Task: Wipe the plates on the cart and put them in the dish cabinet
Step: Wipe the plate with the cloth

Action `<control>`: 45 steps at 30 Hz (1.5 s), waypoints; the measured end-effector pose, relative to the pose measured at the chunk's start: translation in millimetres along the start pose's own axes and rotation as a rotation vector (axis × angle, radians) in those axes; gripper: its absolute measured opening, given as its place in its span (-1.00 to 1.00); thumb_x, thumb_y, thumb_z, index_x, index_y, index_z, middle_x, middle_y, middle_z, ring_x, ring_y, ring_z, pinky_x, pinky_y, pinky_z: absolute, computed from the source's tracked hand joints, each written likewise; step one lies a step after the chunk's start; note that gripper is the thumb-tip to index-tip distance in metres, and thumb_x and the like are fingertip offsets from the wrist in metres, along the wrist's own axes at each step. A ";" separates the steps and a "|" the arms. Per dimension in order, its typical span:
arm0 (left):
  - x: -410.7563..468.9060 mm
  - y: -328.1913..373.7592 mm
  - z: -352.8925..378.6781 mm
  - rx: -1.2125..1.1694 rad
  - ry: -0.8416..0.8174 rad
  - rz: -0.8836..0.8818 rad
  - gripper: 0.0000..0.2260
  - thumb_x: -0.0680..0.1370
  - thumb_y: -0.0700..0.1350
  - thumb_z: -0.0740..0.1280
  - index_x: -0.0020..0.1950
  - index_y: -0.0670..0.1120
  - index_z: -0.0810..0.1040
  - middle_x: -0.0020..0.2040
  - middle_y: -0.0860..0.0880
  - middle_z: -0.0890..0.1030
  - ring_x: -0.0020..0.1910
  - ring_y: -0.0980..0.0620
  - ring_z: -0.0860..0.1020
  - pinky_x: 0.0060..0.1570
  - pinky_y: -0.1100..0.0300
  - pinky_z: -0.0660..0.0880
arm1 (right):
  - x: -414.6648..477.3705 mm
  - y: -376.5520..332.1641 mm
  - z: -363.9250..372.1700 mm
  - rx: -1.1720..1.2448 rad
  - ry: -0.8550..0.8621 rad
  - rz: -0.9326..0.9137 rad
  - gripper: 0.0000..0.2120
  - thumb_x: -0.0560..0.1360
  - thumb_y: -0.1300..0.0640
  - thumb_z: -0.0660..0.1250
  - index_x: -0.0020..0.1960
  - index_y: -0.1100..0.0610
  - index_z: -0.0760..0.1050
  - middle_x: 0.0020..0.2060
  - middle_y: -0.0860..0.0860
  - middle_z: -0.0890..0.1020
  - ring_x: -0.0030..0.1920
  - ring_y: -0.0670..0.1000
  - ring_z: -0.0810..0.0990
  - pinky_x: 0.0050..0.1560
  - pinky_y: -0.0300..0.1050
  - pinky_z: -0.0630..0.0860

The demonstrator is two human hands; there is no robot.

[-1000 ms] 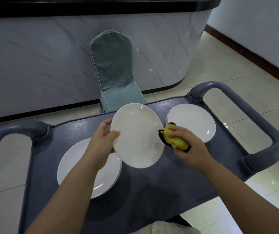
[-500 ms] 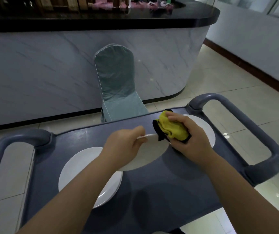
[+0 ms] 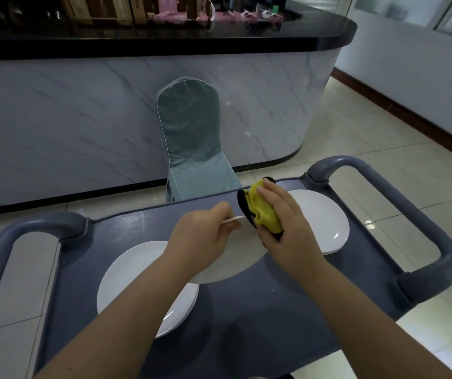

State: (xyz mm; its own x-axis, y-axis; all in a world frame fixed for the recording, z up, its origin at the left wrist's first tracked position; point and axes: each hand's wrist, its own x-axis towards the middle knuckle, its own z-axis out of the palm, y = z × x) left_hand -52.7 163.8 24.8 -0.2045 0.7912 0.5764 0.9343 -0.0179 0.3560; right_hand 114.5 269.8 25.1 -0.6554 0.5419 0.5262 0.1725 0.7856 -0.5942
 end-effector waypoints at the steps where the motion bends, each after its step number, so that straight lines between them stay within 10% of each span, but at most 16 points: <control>1: -0.8 -0.2 -0.4 -0.008 -0.003 -0.002 -0.72 0.52 0.09 0.21 -0.22 -0.09 0.49 -0.50 -0.01 0.48 -0.53 -0.09 0.43 -0.48 0.26 0.15 | -0.4 -0.9 1.3 0.003 0.049 0.021 -0.48 0.51 0.13 0.32 0.44 0.20 0.36 0.45 0.06 0.36 0.45 -0.04 0.31 0.43 -0.26 0.23; 5: -1.5 -1.1 -0.4 0.016 -0.020 -0.016 -0.75 0.51 0.09 0.23 -0.22 -0.07 0.48 -0.50 0.00 0.48 -0.52 -0.09 0.44 -0.48 0.27 0.17 | 1.7 -5.6 5.8 -0.049 0.073 0.031 -0.49 0.52 0.11 0.32 0.44 0.20 0.36 0.45 0.08 0.36 0.44 -0.01 0.31 0.45 -0.21 0.24; 11: -10.8 -8.8 -3.7 0.007 0.002 -0.067 -0.72 0.51 0.10 0.23 -0.24 -0.08 0.50 -0.50 -0.01 0.49 -0.52 -0.10 0.45 -0.48 0.26 0.18 | 1.0 -6.9 -18.5 0.190 -0.463 0.163 -0.37 0.59 0.01 0.26 0.55 -0.14 0.03 0.56 -0.24 0.00 0.52 -0.29 -0.05 0.47 -0.37 -0.02; 18: -13.1 3.3 -8.7 -0.023 0.056 0.049 -0.72 0.51 0.02 0.24 -0.26 -0.12 0.57 -0.50 -0.03 0.49 -0.54 -0.05 0.43 -0.43 0.25 0.16 | 17.7 -6.4 -30.1 -0.002 -0.358 0.016 -0.25 0.18 -0.25 0.57 0.32 -0.25 0.39 0.27 -0.29 0.39 0.34 -0.13 0.25 0.35 -0.26 0.19; 28: 4.0 8.7 -35.4 -0.022 0.147 0.172 -0.81 0.52 -0.07 0.27 -0.17 -0.11 0.62 -0.38 -0.05 0.58 -0.43 -0.04 0.49 -0.40 0.18 0.33 | 31.7 -37.2 -33.2 -0.044 -0.229 -0.031 -0.40 0.23 -0.04 0.63 0.22 -0.06 0.51 0.10 -0.13 0.52 0.06 -0.11 0.50 0.07 -0.17 0.49; 33: -2.4 13.6 -42.3 -0.386 0.405 -0.317 -0.94 0.46 -0.02 0.41 -0.15 0.08 0.54 -0.29 0.20 0.59 -0.33 0.22 0.50 -0.30 0.41 0.37 | 22.1 -22.7 -49.0 0.202 -0.076 0.221 -0.42 0.20 0.07 0.66 0.15 -0.12 0.52 0.08 -0.17 0.55 0.10 -0.17 0.51 0.07 -0.31 0.46; 37: -20.2 11.1 -15.6 -0.497 0.345 -0.507 -0.72 0.49 -0.24 0.45 -0.29 0.08 0.49 -0.34 0.21 0.57 -0.35 0.29 0.49 -0.31 0.48 0.35 | 5.7 -3.1 -48.7 0.230 -0.335 0.366 -0.31 0.28 -0.06 0.59 0.31 -0.35 0.37 0.18 -0.32 0.42 0.17 -0.31 0.42 0.10 -0.38 0.40; 45: -19.1 15.7 -10.3 -0.072 0.099 -0.023 -0.82 0.51 -0.01 0.30 -0.20 -0.07 0.61 -0.40 0.01 0.58 -0.38 -0.02 0.47 -0.39 0.30 0.26 | -8.7 -13.1 -24.8 -0.008 -0.236 0.115 -0.46 0.33 -0.03 0.57 0.25 -0.18 0.48 0.14 -0.08 0.45 0.15 -0.17 0.39 0.18 -0.33 0.34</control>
State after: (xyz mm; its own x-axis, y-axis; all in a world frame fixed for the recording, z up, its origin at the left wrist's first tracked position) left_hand -37.1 142.2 26.9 -0.2565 0.7276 0.6362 0.9063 -0.0476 0.4199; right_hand 136.2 262.2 43.4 -0.7843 0.5440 0.2983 0.2611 0.7255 -0.6367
